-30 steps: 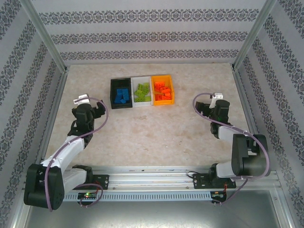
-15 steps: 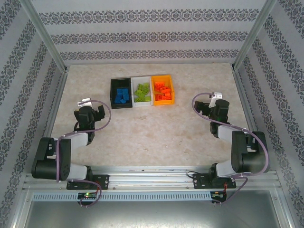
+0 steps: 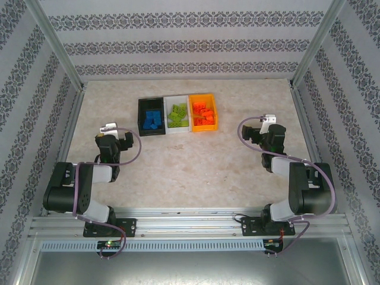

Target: Sort the legos into containers by color

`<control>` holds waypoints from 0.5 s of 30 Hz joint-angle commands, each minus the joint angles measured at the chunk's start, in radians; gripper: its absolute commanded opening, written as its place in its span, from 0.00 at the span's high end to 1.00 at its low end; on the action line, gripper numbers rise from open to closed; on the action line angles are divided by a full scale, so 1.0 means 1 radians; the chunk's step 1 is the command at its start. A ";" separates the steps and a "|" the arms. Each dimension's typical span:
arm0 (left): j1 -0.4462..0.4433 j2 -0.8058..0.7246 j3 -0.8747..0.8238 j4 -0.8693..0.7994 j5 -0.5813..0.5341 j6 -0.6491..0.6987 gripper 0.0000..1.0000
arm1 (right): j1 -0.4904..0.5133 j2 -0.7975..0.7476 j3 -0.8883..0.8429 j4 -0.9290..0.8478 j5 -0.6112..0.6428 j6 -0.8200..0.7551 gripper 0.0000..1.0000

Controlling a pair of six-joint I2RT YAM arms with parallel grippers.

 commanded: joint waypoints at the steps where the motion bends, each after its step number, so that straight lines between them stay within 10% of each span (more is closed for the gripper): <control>1: 0.010 0.032 -0.037 0.145 0.050 0.026 0.00 | 0.019 0.010 -0.028 0.063 -0.004 -0.025 0.02; 15: 0.010 0.089 0.009 0.116 0.048 0.031 0.00 | 0.029 0.048 -0.079 0.200 0.024 -0.023 0.02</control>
